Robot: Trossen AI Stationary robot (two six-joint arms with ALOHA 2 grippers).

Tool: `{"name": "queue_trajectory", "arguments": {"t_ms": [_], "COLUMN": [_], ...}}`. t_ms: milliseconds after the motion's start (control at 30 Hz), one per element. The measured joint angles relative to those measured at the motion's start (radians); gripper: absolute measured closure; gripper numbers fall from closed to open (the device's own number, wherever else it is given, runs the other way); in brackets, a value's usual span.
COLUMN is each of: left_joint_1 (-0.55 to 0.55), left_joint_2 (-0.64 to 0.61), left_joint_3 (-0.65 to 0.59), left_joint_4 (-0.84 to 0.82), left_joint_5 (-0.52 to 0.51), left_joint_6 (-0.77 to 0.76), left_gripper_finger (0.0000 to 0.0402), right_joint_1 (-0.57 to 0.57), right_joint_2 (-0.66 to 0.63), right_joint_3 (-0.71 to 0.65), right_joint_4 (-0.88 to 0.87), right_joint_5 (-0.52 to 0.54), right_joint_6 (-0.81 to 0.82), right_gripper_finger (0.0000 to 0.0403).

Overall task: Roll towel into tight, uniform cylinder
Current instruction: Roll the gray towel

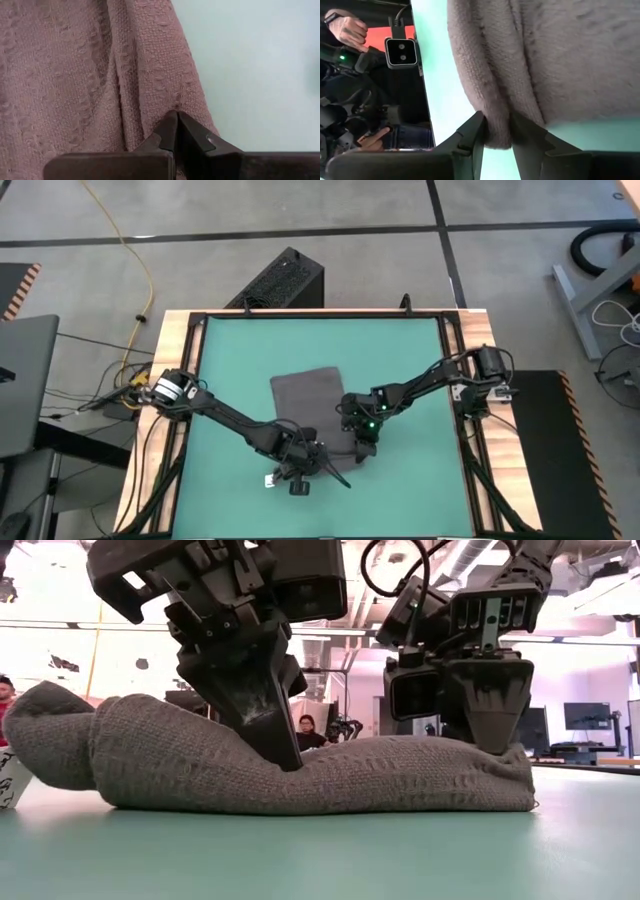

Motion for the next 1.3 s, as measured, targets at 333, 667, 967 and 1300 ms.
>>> {"name": "queue_trajectory", "arguments": {"t_ms": [333,667,967,1300], "left_joint_1": [0.039,0.099,0.128,0.129], "left_joint_2": [-0.014,-0.046,-0.043,-0.042], "left_joint_3": [-0.116,-0.321,-0.329,-0.33], "left_joint_4": [0.176,0.47,0.499,0.51], "left_joint_5": [0.105,0.231,0.306,0.313], "left_joint_6": [-0.015,-0.108,-0.1,-0.113], "left_gripper_finger": [0.0401,0.0401,0.0401,0.0401], "right_joint_1": [-0.013,0.148,0.303,0.417], "right_joint_2": [-0.124,-0.339,-0.32,-0.284], "right_joint_3": [0.0,0.0,0.004,0.008], "right_joint_4": [-0.174,-0.249,-0.137,-0.128], "right_joint_5": [0.094,0.538,0.587,0.879], "right_joint_6": [-0.093,-0.351,-0.576,-0.724], "right_gripper_finger": [0.0285,0.0285,0.0284,0.0227]}}
